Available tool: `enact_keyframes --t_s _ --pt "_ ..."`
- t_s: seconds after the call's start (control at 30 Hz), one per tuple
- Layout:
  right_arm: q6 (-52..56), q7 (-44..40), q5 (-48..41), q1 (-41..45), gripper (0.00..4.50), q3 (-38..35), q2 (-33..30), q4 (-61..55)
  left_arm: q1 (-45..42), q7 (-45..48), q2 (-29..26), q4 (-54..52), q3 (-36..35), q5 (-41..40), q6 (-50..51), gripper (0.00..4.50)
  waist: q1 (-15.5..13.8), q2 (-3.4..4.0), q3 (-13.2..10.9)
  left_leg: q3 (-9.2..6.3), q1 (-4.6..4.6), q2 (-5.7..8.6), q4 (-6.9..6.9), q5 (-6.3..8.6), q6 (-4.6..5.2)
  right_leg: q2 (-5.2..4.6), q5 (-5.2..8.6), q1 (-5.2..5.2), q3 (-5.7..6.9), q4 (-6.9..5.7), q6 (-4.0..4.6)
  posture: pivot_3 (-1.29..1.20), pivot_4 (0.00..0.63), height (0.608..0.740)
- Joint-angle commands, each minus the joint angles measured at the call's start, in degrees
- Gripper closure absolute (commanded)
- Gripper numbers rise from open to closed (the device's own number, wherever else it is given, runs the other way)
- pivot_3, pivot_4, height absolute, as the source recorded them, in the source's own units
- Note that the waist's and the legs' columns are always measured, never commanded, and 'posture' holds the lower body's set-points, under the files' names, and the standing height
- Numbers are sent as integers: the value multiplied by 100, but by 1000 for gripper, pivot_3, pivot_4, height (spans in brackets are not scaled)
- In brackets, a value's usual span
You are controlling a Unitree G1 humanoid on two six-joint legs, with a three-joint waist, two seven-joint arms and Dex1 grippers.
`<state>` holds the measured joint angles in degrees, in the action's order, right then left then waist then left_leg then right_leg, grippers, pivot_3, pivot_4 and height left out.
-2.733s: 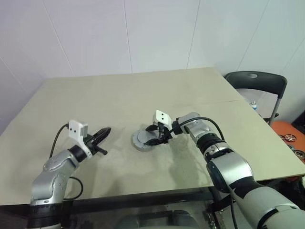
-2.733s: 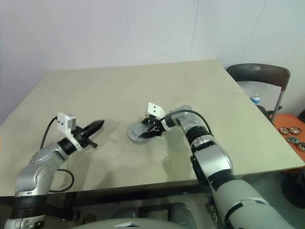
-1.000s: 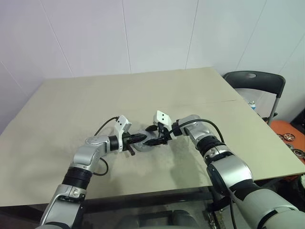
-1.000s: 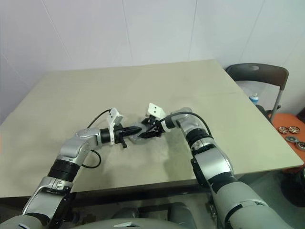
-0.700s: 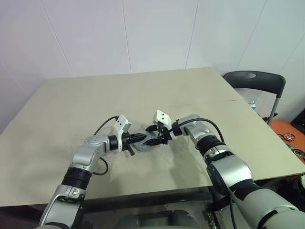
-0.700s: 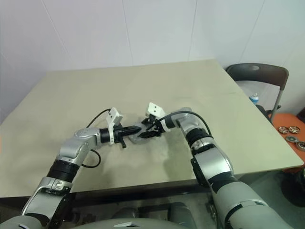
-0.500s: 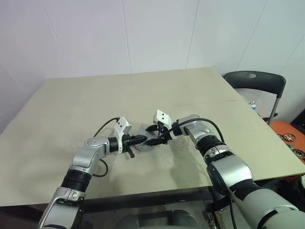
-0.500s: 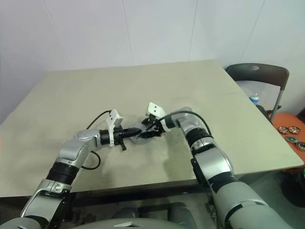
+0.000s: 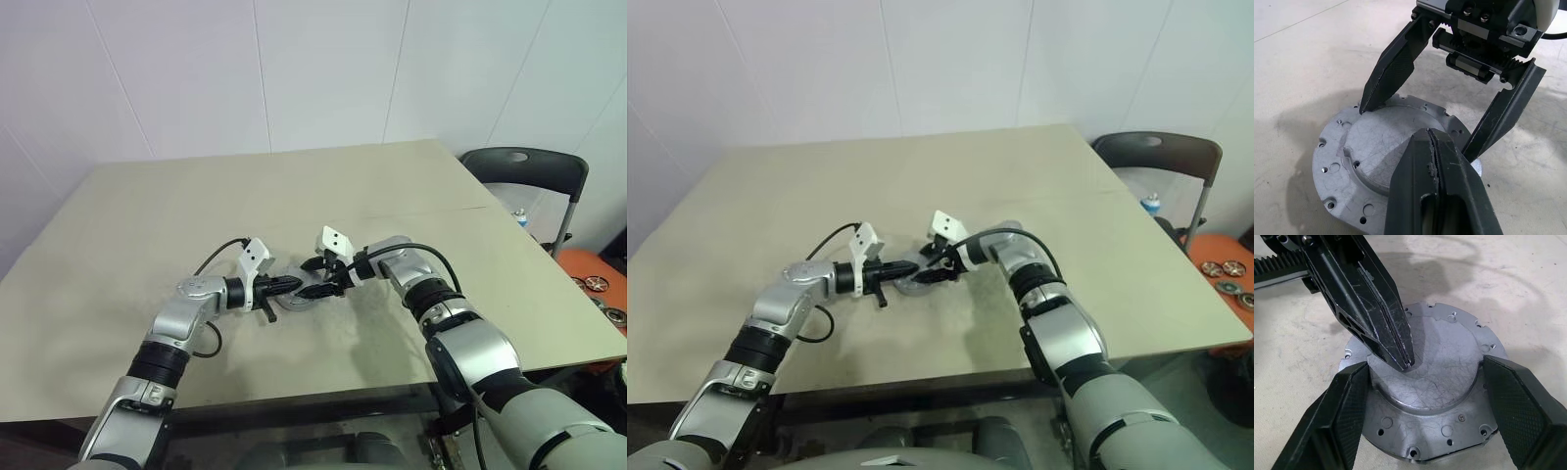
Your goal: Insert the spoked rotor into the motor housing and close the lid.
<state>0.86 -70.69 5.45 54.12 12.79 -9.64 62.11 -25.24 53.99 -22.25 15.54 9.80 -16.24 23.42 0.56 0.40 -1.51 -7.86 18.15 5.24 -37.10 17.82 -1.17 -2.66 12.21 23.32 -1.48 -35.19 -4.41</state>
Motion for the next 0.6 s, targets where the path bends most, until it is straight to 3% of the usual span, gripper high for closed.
enact_keyframes --t_s 0.03,0.13,0.33,0.6 --pt "74 -143 137 -210 845 140 -139 131 -6 -34 -3 97 70 154 60 4500 -2 0 0 0 0 0 0 0 0 0 0 0 0 0 0 0 0 740" --pt "230 -365 233 -227 42 284 -198 62 -11 -43 18 88 70 152 38 4500 -2 1 0 0 1 1 0 0 0 0 0 0 0 1 0 0 0 740" --pt "664 -717 101 -128 42 218 -360 -119 -45 -45 51 101 46 180 8 4500 -56 2 1 -4 6 3 0 1 2 -2 1 3 3 5 -1 0 0 740" --pt "1245 -514 -576 487 42 -599 -720 -26 -100 -41 85 201 15 190 -40 4500 -126 2 -2 -2 23 5 -2 3 5 -4 2 18 1 8 -3 0 0 740"
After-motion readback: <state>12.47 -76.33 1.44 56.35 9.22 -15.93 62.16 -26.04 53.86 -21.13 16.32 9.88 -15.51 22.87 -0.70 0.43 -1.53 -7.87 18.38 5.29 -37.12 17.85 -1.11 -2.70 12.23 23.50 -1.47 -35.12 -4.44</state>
